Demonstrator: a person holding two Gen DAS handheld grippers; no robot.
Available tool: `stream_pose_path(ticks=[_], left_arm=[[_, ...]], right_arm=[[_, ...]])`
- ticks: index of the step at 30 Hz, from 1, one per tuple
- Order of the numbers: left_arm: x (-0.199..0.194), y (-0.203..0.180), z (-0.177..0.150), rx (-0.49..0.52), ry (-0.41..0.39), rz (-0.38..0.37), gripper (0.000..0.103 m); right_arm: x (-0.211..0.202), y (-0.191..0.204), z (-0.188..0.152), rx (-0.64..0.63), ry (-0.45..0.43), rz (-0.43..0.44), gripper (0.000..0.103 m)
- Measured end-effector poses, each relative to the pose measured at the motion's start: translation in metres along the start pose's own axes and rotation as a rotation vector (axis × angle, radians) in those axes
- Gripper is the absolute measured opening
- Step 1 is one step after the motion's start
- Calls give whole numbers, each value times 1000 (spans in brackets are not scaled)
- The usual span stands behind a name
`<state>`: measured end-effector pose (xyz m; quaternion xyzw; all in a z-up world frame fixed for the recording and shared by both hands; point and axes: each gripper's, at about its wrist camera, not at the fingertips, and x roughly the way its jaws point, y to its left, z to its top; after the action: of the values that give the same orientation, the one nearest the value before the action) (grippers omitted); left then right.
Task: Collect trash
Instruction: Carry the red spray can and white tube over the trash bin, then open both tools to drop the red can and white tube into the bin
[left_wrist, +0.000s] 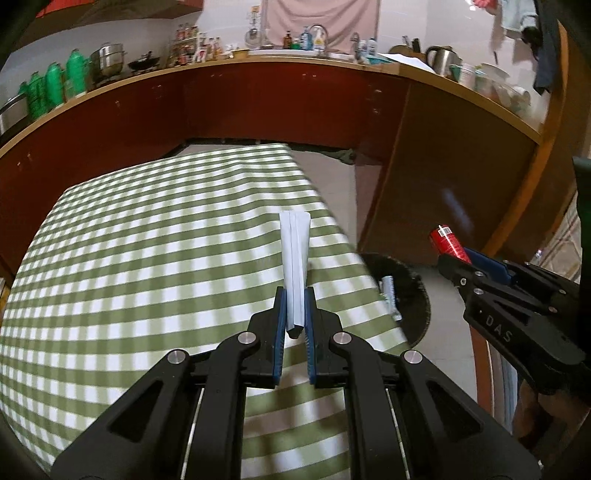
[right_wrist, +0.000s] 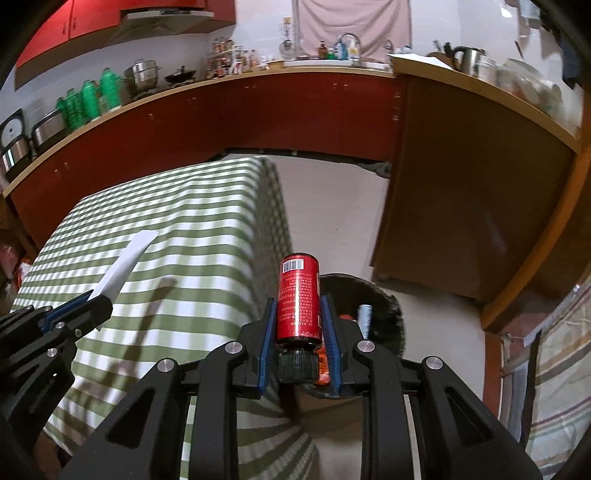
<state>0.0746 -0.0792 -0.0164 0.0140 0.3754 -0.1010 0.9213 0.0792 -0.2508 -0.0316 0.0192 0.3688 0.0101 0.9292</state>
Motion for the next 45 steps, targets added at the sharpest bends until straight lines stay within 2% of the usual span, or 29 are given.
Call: stream_pose_path(ticks=[14,29,32,33,34,36,38,45], left_arm=[[40,-58,22,82,8,-42,9],[77,-80,33,128,46,-41,10],[82,-82,38,124,49,-39,18],[82,-81,38,119,47,-37,20],[83,-81,39,116,49,-36,24],[86,-82,43,112,53,-33,42],[87,-82,43,112,47,-28,43],[89,-81,45,91,56,-31,51]], right_arm=[[19,-38,1,40,11,-31,25],[40,-59,11,64,12,-37,25],[45,-63,16,77,-6,-38,26],[48,-65,16,80,-7,-40,36],[49,-66,17,84,-7,-46,41],[51,-68,17,92,-15,-59,46],[51,-70,18,97,-17,-61,47],[44,-74,15,106,-32,-79,60]])
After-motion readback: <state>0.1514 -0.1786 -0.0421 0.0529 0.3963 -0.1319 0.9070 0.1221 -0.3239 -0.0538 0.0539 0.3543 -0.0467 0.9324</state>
